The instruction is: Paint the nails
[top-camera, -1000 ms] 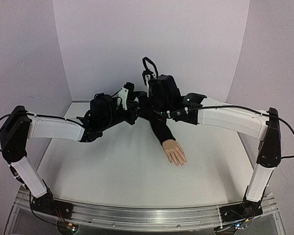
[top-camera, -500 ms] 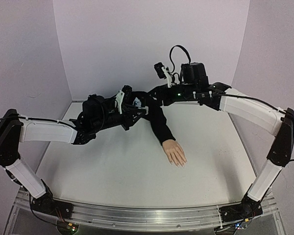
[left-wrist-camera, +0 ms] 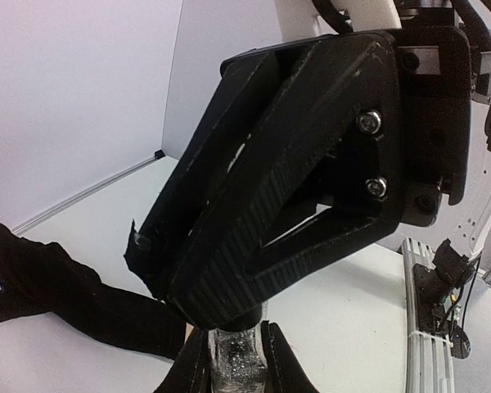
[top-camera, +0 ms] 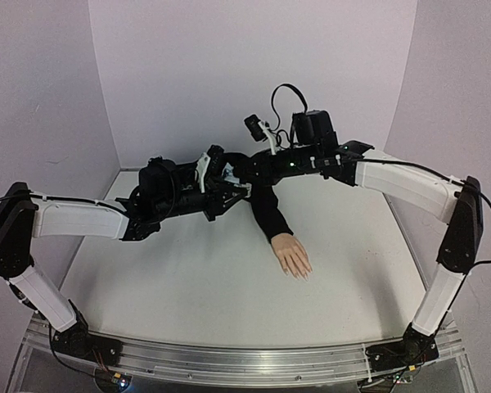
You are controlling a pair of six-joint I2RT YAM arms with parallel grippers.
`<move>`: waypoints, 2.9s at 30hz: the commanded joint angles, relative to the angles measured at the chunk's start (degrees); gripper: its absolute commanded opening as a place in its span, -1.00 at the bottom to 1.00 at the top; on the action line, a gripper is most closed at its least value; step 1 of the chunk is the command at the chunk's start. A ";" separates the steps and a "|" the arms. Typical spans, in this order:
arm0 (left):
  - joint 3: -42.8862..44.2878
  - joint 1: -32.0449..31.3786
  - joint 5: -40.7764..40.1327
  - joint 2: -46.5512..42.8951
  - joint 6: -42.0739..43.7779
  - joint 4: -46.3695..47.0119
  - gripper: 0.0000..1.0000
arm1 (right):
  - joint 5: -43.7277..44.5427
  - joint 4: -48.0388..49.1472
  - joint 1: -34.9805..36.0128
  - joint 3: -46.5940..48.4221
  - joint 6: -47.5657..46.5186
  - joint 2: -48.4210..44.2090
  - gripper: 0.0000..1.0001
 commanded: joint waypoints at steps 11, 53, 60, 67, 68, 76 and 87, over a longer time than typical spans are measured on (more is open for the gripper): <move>12.47 -0.06 -33.30 6.95 -2.04 -1.50 -1.00 | 77.98 -2.32 17.03 5.29 8.95 3.26 -1.00; 8.62 -0.02 -28.48 2.58 -2.91 -2.65 -0.99 | 64.29 -1.19 12.83 0.53 2.77 -0.46 -1.00; 10.07 -0.01 -31.44 5.51 -2.45 -3.80 -1.00 | 73.71 -4.03 17.06 5.77 6.67 2.25 -1.00; 1.75 0.09 -9.60 -0.35 1.97 1.77 -0.99 | 40.07 -4.52 10.52 1.63 1.30 -5.21 -0.08; 1.12 0.11 -6.01 -1.01 2.10 2.01 -1.00 | 33.88 -4.47 8.39 0.55 1.43 -6.27 -0.01; 1.37 0.30 7.16 -2.84 1.57 0.25 -1.00 | -6.13 -4.51 0.37 -2.36 -2.97 -6.91 0.09; 3.59 0.36 10.73 -1.83 1.34 -0.91 -1.00 | -15.67 -4.36 0.01 1.14 -2.72 -1.96 -0.51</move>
